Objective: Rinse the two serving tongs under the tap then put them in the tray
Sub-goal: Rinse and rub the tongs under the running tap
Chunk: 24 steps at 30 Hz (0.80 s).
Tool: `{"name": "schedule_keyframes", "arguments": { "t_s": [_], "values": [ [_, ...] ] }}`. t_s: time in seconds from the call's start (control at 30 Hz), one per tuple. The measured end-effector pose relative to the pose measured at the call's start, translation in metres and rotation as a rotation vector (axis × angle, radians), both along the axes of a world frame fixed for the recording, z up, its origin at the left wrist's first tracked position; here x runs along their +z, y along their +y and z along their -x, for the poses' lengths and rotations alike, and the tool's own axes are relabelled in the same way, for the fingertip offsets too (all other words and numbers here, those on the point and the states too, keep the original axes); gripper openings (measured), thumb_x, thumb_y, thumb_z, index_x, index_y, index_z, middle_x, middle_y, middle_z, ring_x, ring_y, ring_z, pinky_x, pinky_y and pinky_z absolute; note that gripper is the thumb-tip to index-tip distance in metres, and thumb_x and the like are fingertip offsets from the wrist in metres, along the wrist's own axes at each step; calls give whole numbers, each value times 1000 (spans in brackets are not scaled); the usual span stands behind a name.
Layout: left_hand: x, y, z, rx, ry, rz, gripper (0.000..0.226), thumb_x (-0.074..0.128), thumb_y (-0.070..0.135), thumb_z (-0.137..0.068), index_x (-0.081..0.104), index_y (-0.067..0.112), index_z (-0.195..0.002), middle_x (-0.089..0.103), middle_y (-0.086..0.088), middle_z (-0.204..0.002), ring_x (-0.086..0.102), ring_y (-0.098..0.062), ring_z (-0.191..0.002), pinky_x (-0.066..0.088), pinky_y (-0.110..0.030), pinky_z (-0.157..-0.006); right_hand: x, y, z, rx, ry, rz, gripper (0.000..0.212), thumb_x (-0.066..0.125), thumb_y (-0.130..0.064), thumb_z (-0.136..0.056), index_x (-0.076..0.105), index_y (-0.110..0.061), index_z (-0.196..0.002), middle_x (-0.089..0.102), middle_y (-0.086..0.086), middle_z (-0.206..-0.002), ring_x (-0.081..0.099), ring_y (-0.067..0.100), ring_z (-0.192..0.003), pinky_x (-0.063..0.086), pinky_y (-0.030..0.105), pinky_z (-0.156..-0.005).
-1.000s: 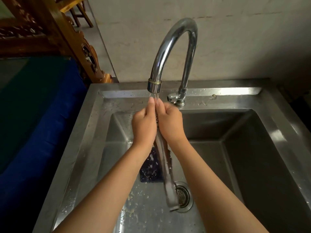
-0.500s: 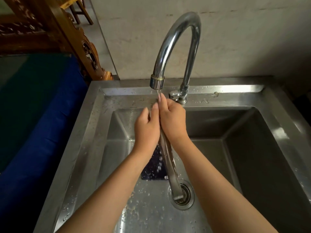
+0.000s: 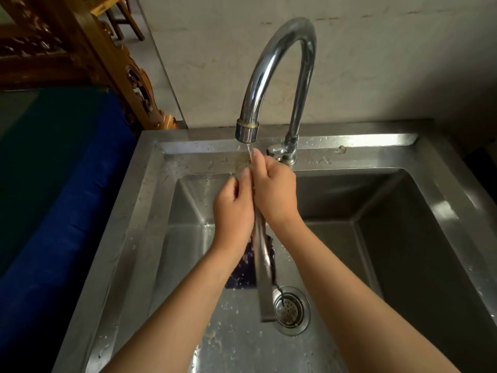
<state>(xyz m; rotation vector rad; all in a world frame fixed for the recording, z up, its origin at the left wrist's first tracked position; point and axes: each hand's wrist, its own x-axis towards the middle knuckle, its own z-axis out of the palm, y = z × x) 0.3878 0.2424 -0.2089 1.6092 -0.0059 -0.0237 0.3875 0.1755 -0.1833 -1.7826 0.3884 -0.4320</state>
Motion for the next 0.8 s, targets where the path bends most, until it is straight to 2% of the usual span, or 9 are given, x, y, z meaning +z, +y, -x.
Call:
{"name": "schedule_keyframes", "arguments": {
  "t_s": [0.07, 0.13, 0.2, 0.33, 0.4, 0.53, 0.63, 0.73, 0.8],
  "values": [
    [10, 0, -17, 15, 16, 3, 36, 48, 44, -91, 66, 32, -62, 64, -1, -67, 58, -9, -64, 48, -30, -63, -4, 5, 4, -7, 12, 11, 46, 42, -33, -97, 42, -21, -53, 42, -8, -46, 38, 6, -41, 32, 25, -50],
    [22, -4, -26, -32, 16, -3, 41, 47, 42, -92, 64, 33, -56, 58, 4, -59, 54, -10, -62, 45, -35, -63, -4, 7, 9, -32, -3, 3, 46, 42, -34, -97, 42, -23, -52, 42, -9, -44, 39, 5, -40, 30, 21, -48],
    [24, -8, -23, -44, 12, -8, 43, 46, 40, -94, 62, 34, -54, 55, 8, -55, 52, -9, -59, 44, -31, -62, -3, 4, 12, -60, -39, 4, 47, 43, -32, -97, 41, -25, -50, 40, -9, -41, 40, 3, -39, 28, 16, -44],
    [3, -3, 16, -10, 25, -37, 31, 45, 41, -93, 62, 27, -71, 66, 12, -63, 60, 1, -60, 46, -15, -55, -4, -1, 16, -56, -39, 7, 49, 44, -31, -97, 38, -18, -51, 38, -8, -43, 35, 5, -39, 27, 17, -45],
    [1, 1, 20, -24, 1, -58, 33, 46, 40, -93, 59, 22, -68, 63, 7, -58, 55, 0, -55, 44, -17, -51, -3, 0, 17, -44, -23, -16, 48, 43, -30, -97, 38, -16, -52, 38, -6, -45, 34, 5, -41, 28, 17, -46],
    [19, -1, -9, 12, 13, -22, 40, 47, 44, -92, 66, 25, -62, 62, -16, -70, 57, -17, -66, 47, -36, -64, 1, 2, 16, 19, -7, -49, 38, 42, -28, -98, 54, -8, -67, 48, -5, -54, 42, 5, -50, 35, 22, -53],
    [20, -4, -16, 13, 84, 38, 46, 47, 47, -91, 64, 26, -53, 59, -1, -60, 58, -12, -62, 48, -36, -66, -1, 2, 23, 92, -23, -23, 28, 45, -23, -96, 54, 1, -84, 54, 0, -63, 46, 8, -55, 39, 25, -55],
    [15, -3, -9, 25, 97, 62, 46, 46, 45, -92, 57, 24, -53, 56, 4, -55, 56, -10, -57, 47, -34, -63, -3, 5, 31, 106, -36, -11, 26, 48, -19, -95, 46, 0, -77, 49, 0, -58, 42, 9, -53, 38, 30, -55],
    [11, -3, -2, 23, 49, 5, 41, 44, 45, -93, 63, 27, -61, 65, 7, -61, 63, -4, -63, 50, -23, -63, -1, 2, 25, 72, -5, -14, 32, 46, -23, -96, 49, -3, -72, 49, 1, -58, 42, 10, -52, 37, 30, -55]
  ]
}}
